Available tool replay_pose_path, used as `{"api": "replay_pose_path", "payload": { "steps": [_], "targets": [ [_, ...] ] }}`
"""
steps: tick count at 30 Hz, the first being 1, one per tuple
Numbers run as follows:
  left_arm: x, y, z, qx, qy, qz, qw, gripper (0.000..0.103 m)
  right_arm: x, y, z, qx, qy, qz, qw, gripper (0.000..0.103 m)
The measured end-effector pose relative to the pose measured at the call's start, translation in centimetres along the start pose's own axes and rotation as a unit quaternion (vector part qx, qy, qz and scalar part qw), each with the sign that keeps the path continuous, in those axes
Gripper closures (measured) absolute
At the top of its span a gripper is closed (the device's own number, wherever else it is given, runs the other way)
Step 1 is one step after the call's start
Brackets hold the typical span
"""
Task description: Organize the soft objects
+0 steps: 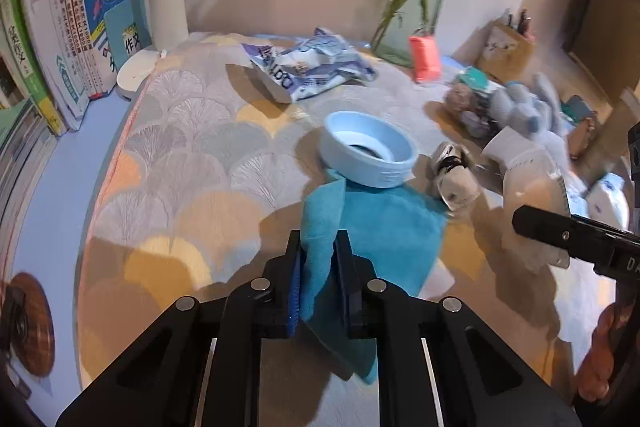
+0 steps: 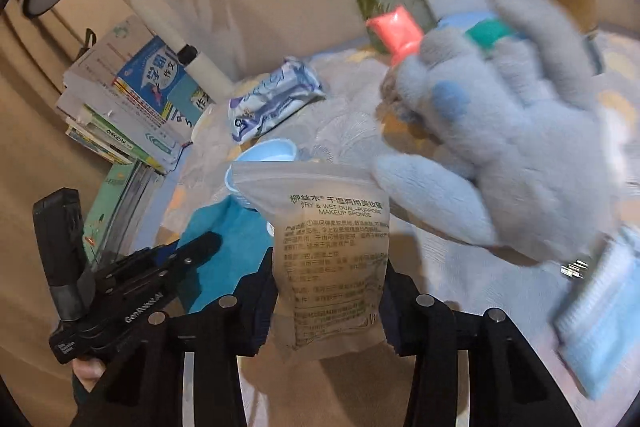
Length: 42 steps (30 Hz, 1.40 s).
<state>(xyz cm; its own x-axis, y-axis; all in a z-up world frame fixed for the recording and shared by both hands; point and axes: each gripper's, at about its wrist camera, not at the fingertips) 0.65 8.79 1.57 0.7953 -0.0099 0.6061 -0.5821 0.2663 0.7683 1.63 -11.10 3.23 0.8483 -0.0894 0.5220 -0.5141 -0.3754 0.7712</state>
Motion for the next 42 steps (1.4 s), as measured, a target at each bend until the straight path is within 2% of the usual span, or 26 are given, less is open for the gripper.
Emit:
{"api": "replay_pose_path", "payload": {
  "steps": [4,8,10,11,12,14,16,17,19,21,23,26,29,34,37,39,42],
  "targets": [
    [-1.8,1.9,0.5,-0.018,0.007,-0.001,0.9998,0.091,-1.2,3.1,0.5,-0.018,0.003,0.026,0.999,0.059],
    [-3.4,3.4,0.7,-0.043,-0.002,-0.009,0.9991,0.091,-2.5,4.9,1.3,-0.101,0.027,0.034,0.994,0.059],
    [-3.9,3.7,0.8,-0.055,-0.020,-0.015,0.9982,0.085,-3.0,4.8,2.0,-0.115,0.032,0.027,0.992,0.059],
    [-4.0,3.6,1.0,-0.047,-0.030,-0.019,0.9983,0.078,-3.2,4.6,2.3,-0.120,0.032,0.024,0.992,0.059],
    [-4.1,3.4,1.2,-0.028,-0.040,-0.025,0.9985,0.065,-3.4,4.4,2.5,-0.127,0.033,0.024,0.991,0.059],
    [-4.3,3.2,1.4,0.008,-0.056,-0.026,0.9981,0.053,-3.7,3.8,2.7,-0.137,0.037,0.022,0.990,0.059],
    [-4.2,3.3,1.5,0.024,-0.067,-0.022,0.9972,0.018,-4.0,3.4,2.5,-0.138,0.044,0.026,0.989,0.058],
    [-4.4,3.6,1.9,0.030,-0.082,-0.008,0.9961,0.017,-4.2,3.1,2.5,-0.135,0.045,0.026,0.990,0.056],
    [-4.5,3.9,2.7,0.011,-0.106,0.001,0.9943,0.017,-4.2,2.8,2.9,-0.128,0.041,0.024,0.991,0.054],
    [-4.6,3.6,3.8,-0.026,-0.126,-0.010,0.9917,0.016,-4.3,3.2,3.1,-0.127,0.041,0.030,0.991,0.041],
    [-4.6,2.6,4.5,-0.037,-0.136,-0.021,0.9897,0.015,-4.4,3.2,3.4,-0.128,0.033,0.032,0.991,0.040],
    [-4.3,0.9,4.6,-0.017,-0.123,-0.038,0.9915,0.015,-4.5,3.4,3.6,-0.118,0.027,0.036,0.992,0.037],
    [-4.3,0.6,4.3,0.015,-0.105,-0.032,0.9938,0.015,-4.6,3.5,3.5,-0.120,0.027,0.038,0.992,0.029],
    [-4.1,0.8,2.9,0.026,-0.083,-0.029,0.9958,0.014,-4.6,3.4,3.5,-0.123,0.029,0.038,0.991,0.024],
    [-4.0,0.5,1.5,0.006,-0.046,-0.039,0.9982,0.012,-4.6,3.4,3.4,-0.121,0.028,0.037,0.992,0.024],
    [-4.1,0.5,1.6,0.005,-0.046,-0.039,0.9982,0.011,-4.6,3.4,3.4,-0.122,0.028,0.037,0.991,0.024],
    [-4.4,-0.1,2.8,0.037,-0.075,-0.045,0.9955,0.012,-4.4,3.3,3.5,-0.125,0.028,0.034,0.991,0.024]
  ]
}}
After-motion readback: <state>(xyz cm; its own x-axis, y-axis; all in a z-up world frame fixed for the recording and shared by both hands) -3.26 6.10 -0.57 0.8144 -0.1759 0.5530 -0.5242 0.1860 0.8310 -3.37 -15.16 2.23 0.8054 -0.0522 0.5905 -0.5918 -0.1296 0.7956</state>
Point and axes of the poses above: each gripper's, at about its wrist camera, not at the fingertips, and y roughly against the way its jaws point, z to its right, x to its top, and after that the axes turned 4 degrees about -x, right-handed
